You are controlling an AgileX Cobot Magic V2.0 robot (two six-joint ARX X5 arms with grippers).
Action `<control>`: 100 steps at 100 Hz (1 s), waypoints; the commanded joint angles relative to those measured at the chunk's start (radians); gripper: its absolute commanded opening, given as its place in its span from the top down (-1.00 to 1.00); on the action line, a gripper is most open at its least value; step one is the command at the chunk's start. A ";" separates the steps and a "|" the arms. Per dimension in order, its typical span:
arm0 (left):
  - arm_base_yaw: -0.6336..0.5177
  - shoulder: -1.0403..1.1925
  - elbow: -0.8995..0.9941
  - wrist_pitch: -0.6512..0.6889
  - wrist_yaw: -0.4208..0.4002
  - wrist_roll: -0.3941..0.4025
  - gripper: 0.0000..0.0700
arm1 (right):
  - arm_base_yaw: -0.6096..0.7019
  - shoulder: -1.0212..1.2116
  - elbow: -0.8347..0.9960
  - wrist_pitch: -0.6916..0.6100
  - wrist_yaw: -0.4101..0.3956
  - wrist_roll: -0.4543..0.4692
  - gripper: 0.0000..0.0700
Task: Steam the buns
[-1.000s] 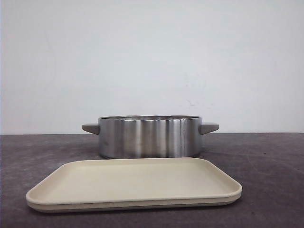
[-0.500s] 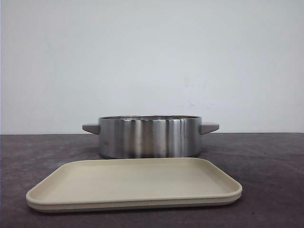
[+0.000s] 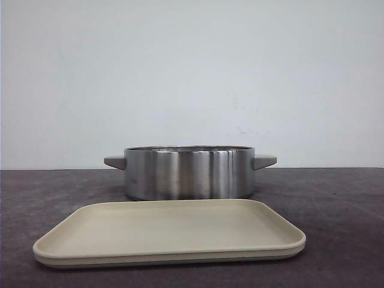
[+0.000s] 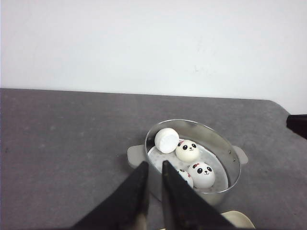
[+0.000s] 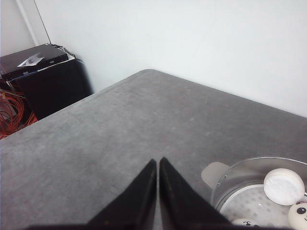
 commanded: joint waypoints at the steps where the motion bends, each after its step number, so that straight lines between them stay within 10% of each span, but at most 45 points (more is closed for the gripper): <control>1: -0.006 0.002 0.014 0.015 -0.002 -0.001 1.00 | 0.013 0.013 0.012 0.011 0.000 -0.007 0.98; 60: -0.006 0.002 0.014 0.015 -0.002 -0.001 1.00 | 0.006 -0.053 0.012 -0.074 0.025 -0.008 0.98; 80: -0.006 0.002 0.014 0.015 -0.002 0.000 1.00 | -0.101 -0.221 -0.013 -0.389 0.080 -0.144 0.98; 100: -0.006 0.002 0.014 0.015 -0.002 -0.001 1.00 | -0.282 -0.464 -0.201 -0.292 0.066 -0.335 0.98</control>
